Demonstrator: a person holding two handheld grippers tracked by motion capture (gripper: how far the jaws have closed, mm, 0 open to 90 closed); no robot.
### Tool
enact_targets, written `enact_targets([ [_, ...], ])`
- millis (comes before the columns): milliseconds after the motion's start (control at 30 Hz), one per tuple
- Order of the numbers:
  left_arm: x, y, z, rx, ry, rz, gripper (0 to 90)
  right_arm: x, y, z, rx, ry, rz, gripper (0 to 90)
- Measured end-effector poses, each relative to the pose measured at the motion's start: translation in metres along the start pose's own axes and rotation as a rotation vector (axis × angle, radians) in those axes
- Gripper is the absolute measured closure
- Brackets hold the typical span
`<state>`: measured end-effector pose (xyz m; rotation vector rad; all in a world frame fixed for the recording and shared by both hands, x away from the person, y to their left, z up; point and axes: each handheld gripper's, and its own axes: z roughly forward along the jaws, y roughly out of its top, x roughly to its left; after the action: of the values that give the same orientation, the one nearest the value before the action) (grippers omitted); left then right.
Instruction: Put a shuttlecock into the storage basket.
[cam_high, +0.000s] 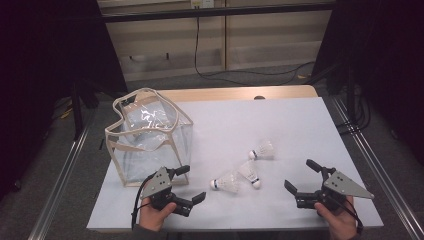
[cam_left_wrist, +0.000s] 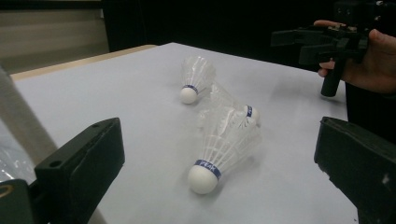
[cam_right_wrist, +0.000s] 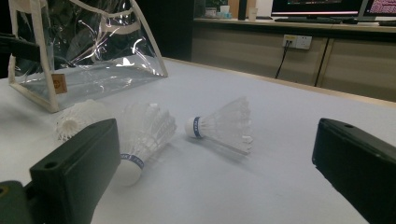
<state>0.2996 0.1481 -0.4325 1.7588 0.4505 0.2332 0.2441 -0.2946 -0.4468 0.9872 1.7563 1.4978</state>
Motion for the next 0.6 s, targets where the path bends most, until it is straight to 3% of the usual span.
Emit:
enact_targets([
  [133,-0.002,0.002,0.005,0.025,-0.003,0.008,1.8,0.0,0.0,0.0,-0.003,0.0,-0.004,1.0],
  [300,-0.003,0.003,0.011,0.056,-0.014,-0.01,1.8,0.0,0.0,0.0,-0.004,0.001,-0.005,1.0],
  [600,-0.005,0.005,0.016,0.07,-0.026,-0.024,1.3,0.0,0.001,0.0,-0.004,0.002,-0.007,0.9],
])
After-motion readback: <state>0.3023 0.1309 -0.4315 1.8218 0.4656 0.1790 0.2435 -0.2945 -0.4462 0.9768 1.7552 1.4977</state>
